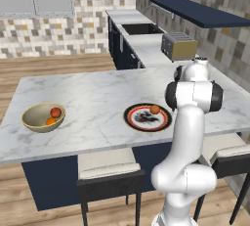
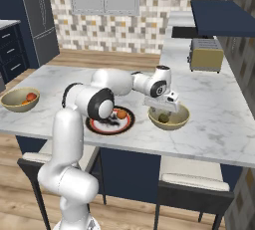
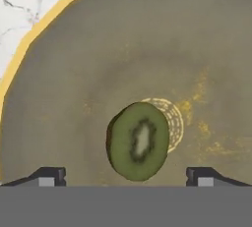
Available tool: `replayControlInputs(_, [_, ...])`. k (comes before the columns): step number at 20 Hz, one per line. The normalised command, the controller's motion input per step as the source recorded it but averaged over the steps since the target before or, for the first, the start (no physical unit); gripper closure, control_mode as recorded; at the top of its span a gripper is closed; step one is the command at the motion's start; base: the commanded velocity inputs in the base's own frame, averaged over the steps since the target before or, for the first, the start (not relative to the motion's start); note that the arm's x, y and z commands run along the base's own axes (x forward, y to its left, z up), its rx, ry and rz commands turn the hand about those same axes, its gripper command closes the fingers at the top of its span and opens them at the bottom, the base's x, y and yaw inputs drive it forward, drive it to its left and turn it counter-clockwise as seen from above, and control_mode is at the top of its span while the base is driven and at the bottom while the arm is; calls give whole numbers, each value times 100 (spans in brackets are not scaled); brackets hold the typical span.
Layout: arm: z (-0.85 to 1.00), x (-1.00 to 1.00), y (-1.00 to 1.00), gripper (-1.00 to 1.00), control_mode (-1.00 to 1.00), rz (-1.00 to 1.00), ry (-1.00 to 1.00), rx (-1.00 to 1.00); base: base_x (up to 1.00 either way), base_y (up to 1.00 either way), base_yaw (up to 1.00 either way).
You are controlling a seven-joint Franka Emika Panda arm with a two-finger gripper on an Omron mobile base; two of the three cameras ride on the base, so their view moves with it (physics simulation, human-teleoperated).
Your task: Take the fruits from the plate on the dining counter and place two fruits in each bowl.
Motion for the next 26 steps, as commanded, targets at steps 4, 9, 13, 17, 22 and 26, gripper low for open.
replayControlInputs(4, [67, -34, 25, -100, -100, -1, -7, 0, 0, 0, 0])
replayControlInputs(9, [9, -65, 63, -100, -100, -13, -1, 0, 0, 0, 0])
replayControlInputs(13, [0, -55, 93, -100, -100, -10, 0, -5, 0, 0, 0])
replayControlInputs(17, [0, -29, 93, -100, -100, -3, 0, -8, 0, 0, 0])
replayControlInputs(22, [-3, 14, 86, -100, -100, -12, 8, -12, 0, 0, 0])
replayControlInputs(26, [-11, 48, 48, -100, -100, -18, 9, -13, 0, 0, 0])
